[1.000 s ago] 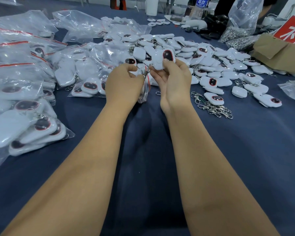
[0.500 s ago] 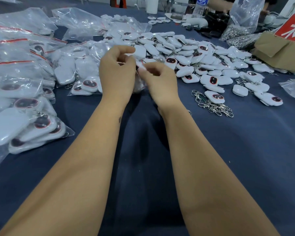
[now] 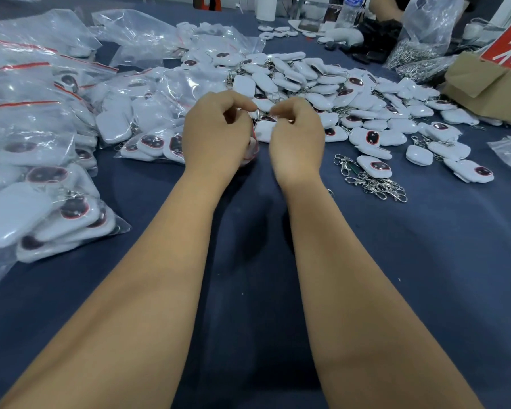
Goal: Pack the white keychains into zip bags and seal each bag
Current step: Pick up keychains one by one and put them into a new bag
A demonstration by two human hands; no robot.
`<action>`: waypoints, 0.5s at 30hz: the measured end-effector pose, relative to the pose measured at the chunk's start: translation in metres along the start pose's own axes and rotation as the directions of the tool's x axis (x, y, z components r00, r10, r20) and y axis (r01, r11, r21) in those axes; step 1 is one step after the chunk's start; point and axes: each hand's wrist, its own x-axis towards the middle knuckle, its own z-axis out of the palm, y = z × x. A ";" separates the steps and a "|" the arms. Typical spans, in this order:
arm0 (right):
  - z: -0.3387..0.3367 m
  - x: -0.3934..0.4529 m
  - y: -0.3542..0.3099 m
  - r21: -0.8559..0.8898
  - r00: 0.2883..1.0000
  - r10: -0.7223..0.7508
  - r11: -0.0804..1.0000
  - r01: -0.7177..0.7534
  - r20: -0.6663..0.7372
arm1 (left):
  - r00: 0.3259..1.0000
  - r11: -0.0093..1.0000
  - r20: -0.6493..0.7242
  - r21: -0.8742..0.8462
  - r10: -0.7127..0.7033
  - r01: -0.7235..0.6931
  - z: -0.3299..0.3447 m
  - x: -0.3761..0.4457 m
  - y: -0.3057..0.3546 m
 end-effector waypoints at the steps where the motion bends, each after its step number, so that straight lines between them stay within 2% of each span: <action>1: -0.004 0.002 0.003 -0.063 1.000 0.021 0.998 -0.021 -0.010 | 1.000 1.000 0.011 0.026 0.002 -0.002 0.001 0.000 -0.001; 4: -0.006 0.005 0.012 -0.358 0.995 -0.006 0.933 0.042 0.099 | 0.995 0.976 0.071 0.206 0.063 -0.077 0.001 0.002 -0.004; 6: -0.002 0.004 0.016 -0.526 0.977 -0.041 0.838 0.148 0.209 | 0.985 0.926 0.129 0.345 0.113 -0.152 0.002 0.002 -0.006; 8: 0.002 0.004 0.020 -0.630 0.967 -0.058 0.749 0.208 0.250 | 0.974 0.873 0.168 0.438 0.154 -0.214 0.003 0.002 -0.005; 11: 0.002 0.006 0.023 -0.682 0.976 -0.059 0.706 0.188 0.208 | 0.972 0.812 0.162 0.537 0.168 -0.230 0.003 0.001 -0.004; 15: 0.002 0.008 0.018 -0.682 0.981 -0.127 0.705 0.195 0.150 | 0.989 0.762 0.044 0.633 0.140 -0.136 -0.006 0.001 -0.004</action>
